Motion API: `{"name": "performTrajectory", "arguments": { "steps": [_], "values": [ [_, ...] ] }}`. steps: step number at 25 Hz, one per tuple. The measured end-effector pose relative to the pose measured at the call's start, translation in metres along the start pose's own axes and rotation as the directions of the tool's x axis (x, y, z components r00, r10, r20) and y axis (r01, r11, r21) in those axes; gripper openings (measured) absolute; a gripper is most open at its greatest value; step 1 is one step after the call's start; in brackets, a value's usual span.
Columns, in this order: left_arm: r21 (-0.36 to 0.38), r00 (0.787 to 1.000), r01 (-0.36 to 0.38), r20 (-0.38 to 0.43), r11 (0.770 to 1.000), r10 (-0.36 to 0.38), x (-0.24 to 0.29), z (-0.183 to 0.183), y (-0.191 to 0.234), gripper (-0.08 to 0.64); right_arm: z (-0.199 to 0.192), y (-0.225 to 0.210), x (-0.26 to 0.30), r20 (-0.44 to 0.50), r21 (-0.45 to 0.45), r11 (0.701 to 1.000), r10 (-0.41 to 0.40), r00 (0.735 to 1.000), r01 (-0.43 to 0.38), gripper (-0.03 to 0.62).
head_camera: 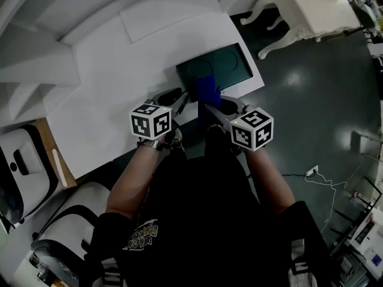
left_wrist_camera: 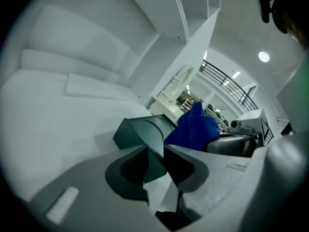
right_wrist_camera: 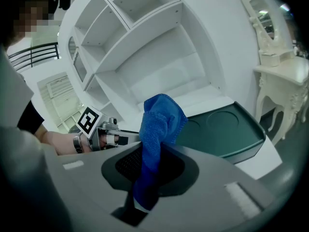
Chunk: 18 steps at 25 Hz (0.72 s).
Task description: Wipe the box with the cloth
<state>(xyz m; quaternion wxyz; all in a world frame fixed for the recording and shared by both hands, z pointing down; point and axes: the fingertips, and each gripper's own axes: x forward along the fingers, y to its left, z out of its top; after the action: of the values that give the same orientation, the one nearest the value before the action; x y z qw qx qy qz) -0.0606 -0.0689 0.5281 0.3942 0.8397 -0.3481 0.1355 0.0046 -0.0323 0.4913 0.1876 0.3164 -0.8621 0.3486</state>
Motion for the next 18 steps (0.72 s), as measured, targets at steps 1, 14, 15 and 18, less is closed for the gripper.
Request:
{"name": "performTrajectory", "arguments": {
  "steps": [1,14,15,18],
  "values": [
    [-0.009,1.0,-0.012,-0.002,1.0,0.012,0.004,-0.001,0.002,0.091,-0.001,-0.003,0.002,-0.01,-0.003,1.0,0.004,1.0,-0.004,0.093],
    [-0.175,0.999,-0.041,0.017,0.984,0.045,0.03,-0.007,0.017,0.135,-0.013,-0.018,0.041,-0.147,-0.05,0.998,0.026,0.989,-0.034,0.094],
    [-0.179,0.999,-0.043,0.018,0.983,0.047,0.031,-0.007,0.017,0.135,-0.015,-0.019,0.044,-0.16,-0.051,0.998,0.027,0.987,-0.035,0.094],
    [-0.191,0.998,-0.044,0.03,0.981,0.051,0.031,-0.007,0.016,0.13,-0.019,-0.021,0.052,-0.197,-0.056,0.998,0.023,0.98,-0.035,0.094]
  ]
}}
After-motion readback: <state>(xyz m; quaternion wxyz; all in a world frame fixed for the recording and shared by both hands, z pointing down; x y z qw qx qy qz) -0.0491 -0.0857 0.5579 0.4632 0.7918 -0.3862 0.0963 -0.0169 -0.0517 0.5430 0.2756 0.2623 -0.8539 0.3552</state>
